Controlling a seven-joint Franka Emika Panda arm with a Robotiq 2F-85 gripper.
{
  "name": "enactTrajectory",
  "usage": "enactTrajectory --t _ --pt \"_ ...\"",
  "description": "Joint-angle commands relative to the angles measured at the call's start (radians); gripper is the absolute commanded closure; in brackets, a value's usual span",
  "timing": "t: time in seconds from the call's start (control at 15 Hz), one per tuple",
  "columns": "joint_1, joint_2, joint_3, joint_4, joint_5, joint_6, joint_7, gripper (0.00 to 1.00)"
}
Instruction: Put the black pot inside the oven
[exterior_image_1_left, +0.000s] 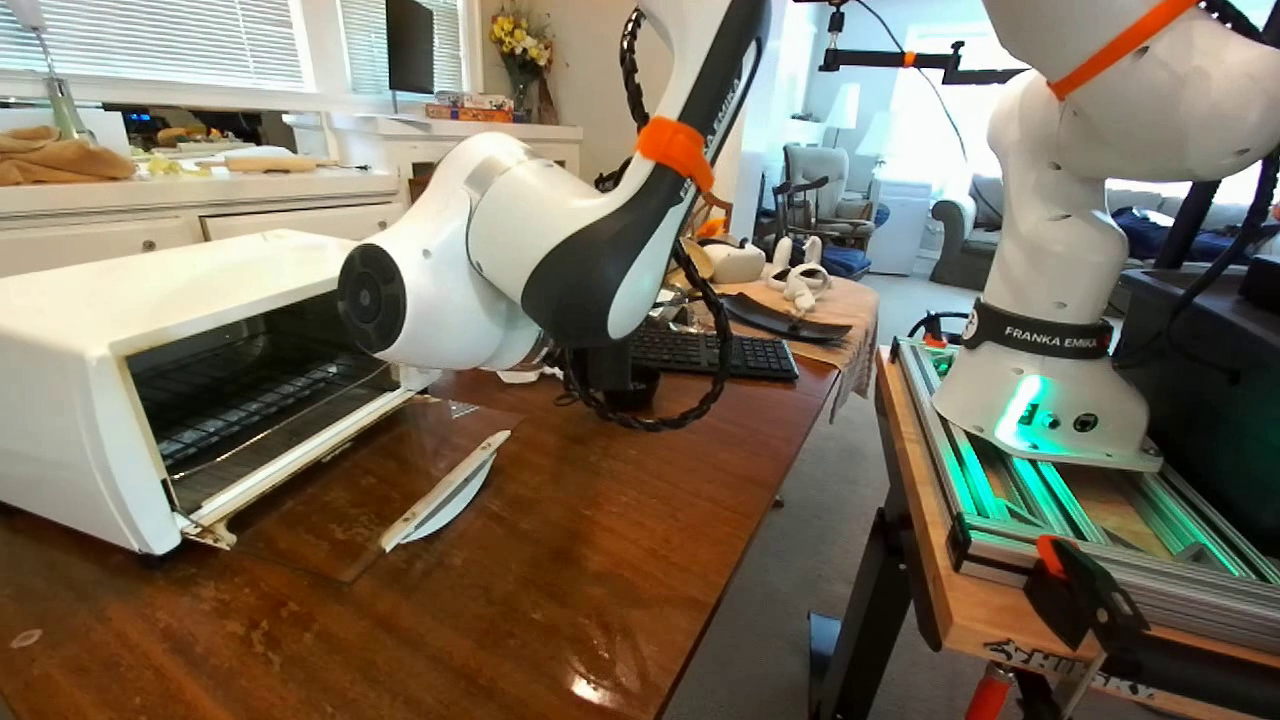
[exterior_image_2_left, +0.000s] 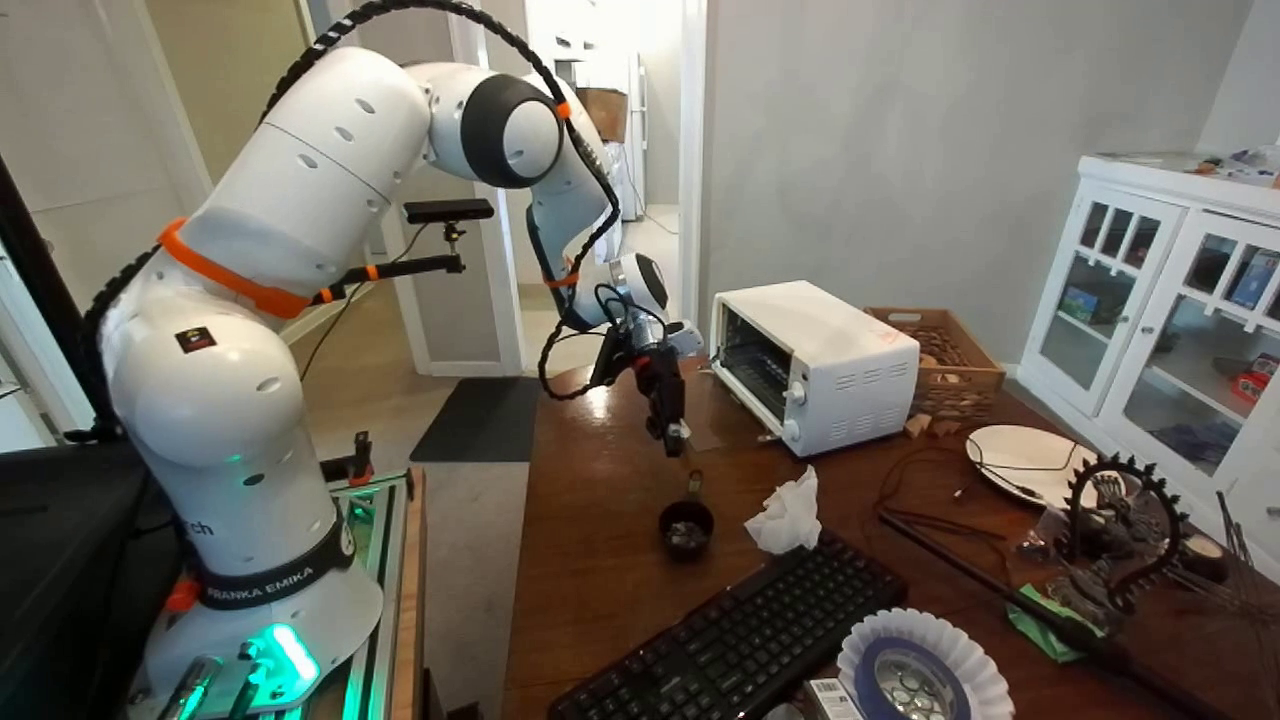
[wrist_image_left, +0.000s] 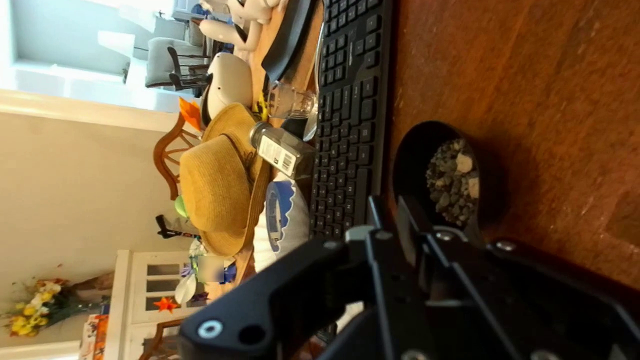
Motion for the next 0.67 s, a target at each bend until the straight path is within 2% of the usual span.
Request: enactTrajectory --t 0.0,0.07,0.33,0.6 --pt "-0.046 0.023 0.017 0.003 0.011 0.083 -0.09 0.64" --pt "-0.051 0.032 0.021 0.008 0.012 0.105 -0.125 0.64" --pt "-0.061 0.016 0.032 -0.019 0.026 0.209 -0.217 0.34" --pt "-0.088 -0.094 0.024 -0.117 0.053 0.345 -0.189 0.03"
